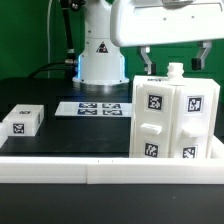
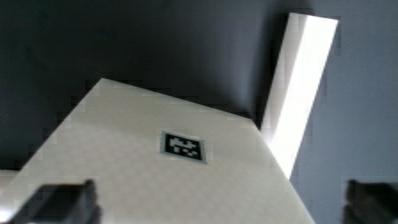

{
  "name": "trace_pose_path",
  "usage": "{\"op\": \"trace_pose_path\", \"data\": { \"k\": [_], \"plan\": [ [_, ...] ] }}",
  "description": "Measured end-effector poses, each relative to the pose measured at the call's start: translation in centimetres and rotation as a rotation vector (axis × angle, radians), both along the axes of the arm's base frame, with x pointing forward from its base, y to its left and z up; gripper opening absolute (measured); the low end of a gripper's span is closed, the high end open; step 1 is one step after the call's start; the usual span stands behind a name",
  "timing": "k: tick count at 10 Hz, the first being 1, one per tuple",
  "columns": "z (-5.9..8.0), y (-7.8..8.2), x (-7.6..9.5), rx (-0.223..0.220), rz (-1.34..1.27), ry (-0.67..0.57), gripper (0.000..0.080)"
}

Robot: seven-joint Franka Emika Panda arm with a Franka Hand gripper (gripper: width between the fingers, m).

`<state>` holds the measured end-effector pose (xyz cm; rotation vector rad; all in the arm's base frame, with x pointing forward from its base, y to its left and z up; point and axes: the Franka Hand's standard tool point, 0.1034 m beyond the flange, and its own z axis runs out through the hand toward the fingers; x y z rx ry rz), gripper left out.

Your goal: Assemble cabinet

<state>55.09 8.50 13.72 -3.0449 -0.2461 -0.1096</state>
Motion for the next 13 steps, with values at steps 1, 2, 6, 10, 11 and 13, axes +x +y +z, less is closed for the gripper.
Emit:
{"op": "trace_pose_path", "data": {
  "k": [1,2,6,10,11,13],
  "plan": [
    [0.0,0.0,-0.2,0.001,-0.031,-0.008,0.0763],
    [-0.3,0.1,-1.7,0.000,-0.116,-0.032,0.0794],
    [-2.4,-1.0,-5.0,-0.003,-0.206,-0.009,0.0797],
    [-2.4,-1.7,-5.0,-0.005,-0.200,-0.009,0.0797],
    [-2.6,-2.8,-5.1,-0.009,-0.189,-0.012,0.0797],
    [-4.1,-8.3,-6.9,-0.021,-0.224,0.002,0.0797]
  ]
}}
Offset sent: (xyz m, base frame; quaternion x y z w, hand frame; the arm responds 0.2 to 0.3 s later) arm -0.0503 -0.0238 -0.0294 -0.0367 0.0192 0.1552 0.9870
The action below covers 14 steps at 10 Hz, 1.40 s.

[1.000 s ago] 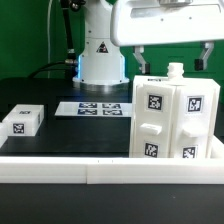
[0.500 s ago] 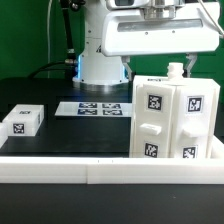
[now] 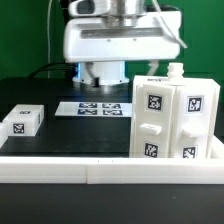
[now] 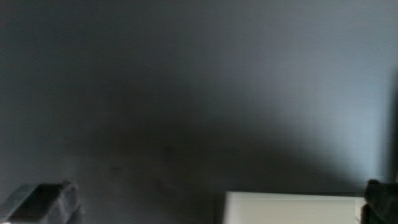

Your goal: Assemble cabinet

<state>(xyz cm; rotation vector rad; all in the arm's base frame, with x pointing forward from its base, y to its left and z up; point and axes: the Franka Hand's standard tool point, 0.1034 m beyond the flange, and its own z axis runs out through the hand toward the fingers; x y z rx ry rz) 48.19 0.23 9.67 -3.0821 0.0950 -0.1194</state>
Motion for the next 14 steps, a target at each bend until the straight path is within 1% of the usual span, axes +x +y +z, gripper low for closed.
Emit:
{"op": "trace_pose_path", "data": {
  "k": [2,3,5,7,8,9,10,11,12,13,14],
  "plan": [
    [-0.5,-3.8,-0.6,-0.010,0.009,0.007,0.0797],
    [-0.8,-6.5,-0.9,-0.014,0.018,0.010,0.0797],
    [-0.8,-7.1,-0.9,-0.015,0.015,0.009,0.0797],
    [-0.9,-9.0,-1.2,-0.021,0.015,0.010,0.0797],
    [-1.2,-10.6,-1.5,-0.021,0.039,0.009,0.0797],
    [-1.7,-12.1,-2.1,-0.024,0.028,0.015,0.0797],
    [-2.1,-13.1,-2.6,-0.024,0.022,0.023,0.0797],
    [-2.5,-14.5,-3.2,-0.026,0.008,0.030,0.0797],
    [-2.9,-15.5,-3.7,-0.026,-0.011,0.039,0.0797],
    [-3.2,-16.0,-4.1,-0.027,-0.009,0.045,0.0797],
    [-3.4,-16.9,-4.3,-0.030,-0.006,0.048,0.0797]
  ]
}}
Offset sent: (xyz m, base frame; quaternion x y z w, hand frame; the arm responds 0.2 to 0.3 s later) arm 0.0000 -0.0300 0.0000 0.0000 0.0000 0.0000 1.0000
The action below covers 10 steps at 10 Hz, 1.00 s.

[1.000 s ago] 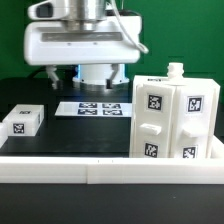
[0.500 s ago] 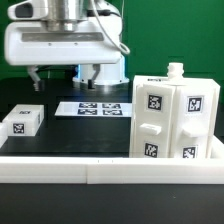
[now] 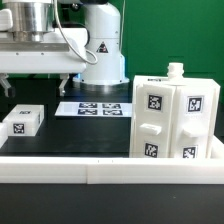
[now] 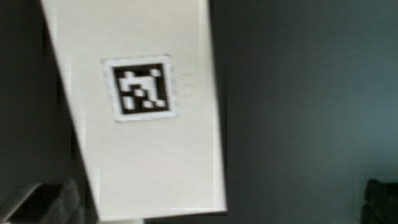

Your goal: Assemble cabinet

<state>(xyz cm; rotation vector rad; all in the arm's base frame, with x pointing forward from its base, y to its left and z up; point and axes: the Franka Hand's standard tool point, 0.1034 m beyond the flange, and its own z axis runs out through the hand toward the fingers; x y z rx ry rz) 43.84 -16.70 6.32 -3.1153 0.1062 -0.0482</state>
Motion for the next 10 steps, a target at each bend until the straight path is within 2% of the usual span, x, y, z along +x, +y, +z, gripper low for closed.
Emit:
{"op": "trace_pose_path", "data": {
  "k": [1,10],
  "plan": [
    [-0.2,-0.6,-0.3,-0.001,-0.008,0.004,0.0797],
    [-3.2,-1.4,-1.9,-0.037,0.038,0.015,0.0797]
  ]
}}
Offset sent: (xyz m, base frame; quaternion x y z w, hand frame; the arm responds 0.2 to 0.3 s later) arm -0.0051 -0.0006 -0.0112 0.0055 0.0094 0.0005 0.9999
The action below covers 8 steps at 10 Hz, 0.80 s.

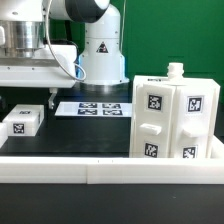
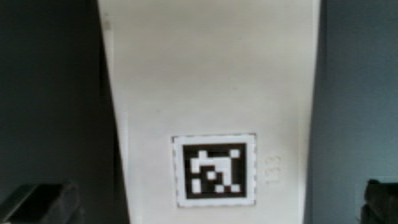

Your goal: Assemble cabinet

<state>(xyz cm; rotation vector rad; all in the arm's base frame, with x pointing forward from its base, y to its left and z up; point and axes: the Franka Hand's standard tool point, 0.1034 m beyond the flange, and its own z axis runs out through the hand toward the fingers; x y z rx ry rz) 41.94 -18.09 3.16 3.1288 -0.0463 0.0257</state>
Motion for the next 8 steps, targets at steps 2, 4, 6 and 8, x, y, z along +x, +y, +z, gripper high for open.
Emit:
{"op": "trace_pose_path", "data": {
  "k": [2,4,6,8],
  "plan": [
    [-0.8,0.0,-0.3,-0.006,0.003,0.006,0.0797],
    [-1.5,0.0,-0.7,-0.005,0.003,0.019,0.0797],
    [-1.8,0.2,-0.7,-0.007,0.001,0.022,0.0797],
    [-1.8,0.3,-0.7,-0.008,0.005,0.022,0.0782]
  ]
}}
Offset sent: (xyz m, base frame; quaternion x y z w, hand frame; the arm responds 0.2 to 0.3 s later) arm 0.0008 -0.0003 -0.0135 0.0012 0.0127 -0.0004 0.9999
